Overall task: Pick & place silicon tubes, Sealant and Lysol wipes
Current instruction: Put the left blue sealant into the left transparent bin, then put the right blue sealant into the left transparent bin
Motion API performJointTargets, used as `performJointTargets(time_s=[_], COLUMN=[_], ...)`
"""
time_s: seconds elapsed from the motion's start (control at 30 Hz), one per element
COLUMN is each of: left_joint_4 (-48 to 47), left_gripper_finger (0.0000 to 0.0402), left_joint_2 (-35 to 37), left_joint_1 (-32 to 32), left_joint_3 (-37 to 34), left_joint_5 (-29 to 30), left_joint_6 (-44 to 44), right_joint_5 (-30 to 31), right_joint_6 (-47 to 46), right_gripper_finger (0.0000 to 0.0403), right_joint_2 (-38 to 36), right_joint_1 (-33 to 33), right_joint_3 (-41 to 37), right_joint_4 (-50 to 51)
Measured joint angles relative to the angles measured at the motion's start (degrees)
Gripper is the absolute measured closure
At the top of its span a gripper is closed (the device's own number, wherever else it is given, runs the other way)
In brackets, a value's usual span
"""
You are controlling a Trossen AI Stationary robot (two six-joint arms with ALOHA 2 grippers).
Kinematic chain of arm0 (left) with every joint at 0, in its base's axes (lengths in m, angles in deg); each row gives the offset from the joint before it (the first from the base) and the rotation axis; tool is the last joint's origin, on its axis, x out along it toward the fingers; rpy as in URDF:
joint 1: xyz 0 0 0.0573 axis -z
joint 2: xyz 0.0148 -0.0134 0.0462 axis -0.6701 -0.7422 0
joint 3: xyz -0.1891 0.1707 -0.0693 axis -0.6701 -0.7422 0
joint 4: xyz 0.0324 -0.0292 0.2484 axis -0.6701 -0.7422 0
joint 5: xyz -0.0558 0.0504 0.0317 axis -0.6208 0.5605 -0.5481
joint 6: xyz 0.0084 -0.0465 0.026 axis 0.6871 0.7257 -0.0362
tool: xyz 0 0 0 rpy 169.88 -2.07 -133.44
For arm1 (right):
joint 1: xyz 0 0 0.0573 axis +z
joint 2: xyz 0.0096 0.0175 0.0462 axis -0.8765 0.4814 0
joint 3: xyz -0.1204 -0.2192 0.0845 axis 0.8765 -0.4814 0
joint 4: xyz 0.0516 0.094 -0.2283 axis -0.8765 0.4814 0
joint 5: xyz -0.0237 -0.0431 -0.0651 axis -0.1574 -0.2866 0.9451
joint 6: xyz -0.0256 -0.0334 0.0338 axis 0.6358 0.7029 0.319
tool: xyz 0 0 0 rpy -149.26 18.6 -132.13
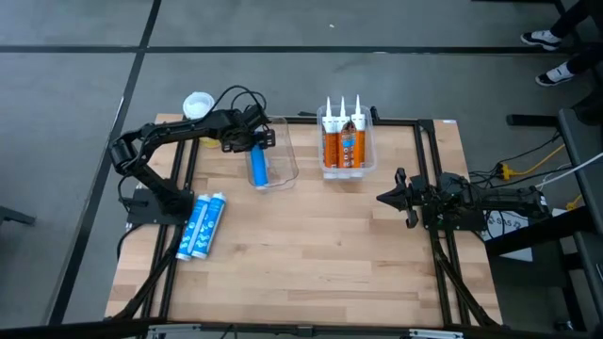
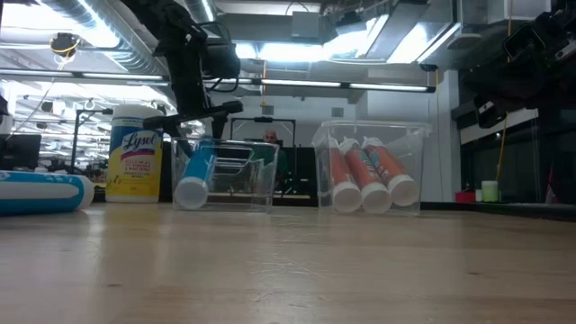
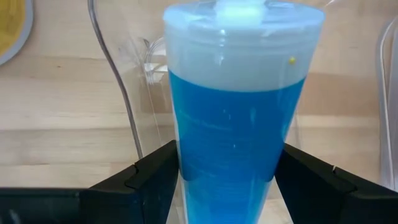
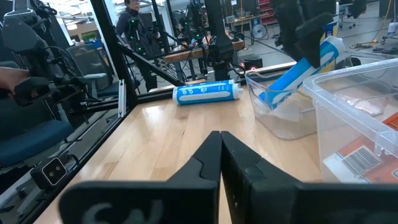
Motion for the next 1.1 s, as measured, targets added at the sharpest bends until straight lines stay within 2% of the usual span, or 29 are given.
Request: performJointTargets(time_s=[0.2,0.43,0.8,1.1], left_joint_4=[0.09,2.08,2.01,2.19], left_gripper_finger=[0.0151,0.013,0.0133,0.0133], left_joint_2=[0.09,0.09,0.09,0.17], left_joint_1=[0.0,0.02,0.0,0.0], left_joint_3=[-0.01,0.0,0.0,0.0], left_joint_5=[0.02,-2.58,-3.41,-7.33], left_joint_6=[-1.0,-3.75,-3.55,-4.51], right_joint_5=[0.0,0.0,0.0,0.0], right_joint_6=[0.05,0.0,0.03,0.04], right_gripper_finger=[0.0391,0.0391,0.0391,0.0391], right_joint_2=[-0.02,-0.01,0.0,0.0], right_joint_1=[-0.02,-0.01,0.0,-0.02], right_joint_3=[0.0,0.0,0.0,0.0], right_joint_4=[0.0,0.0,0.0,0.0])
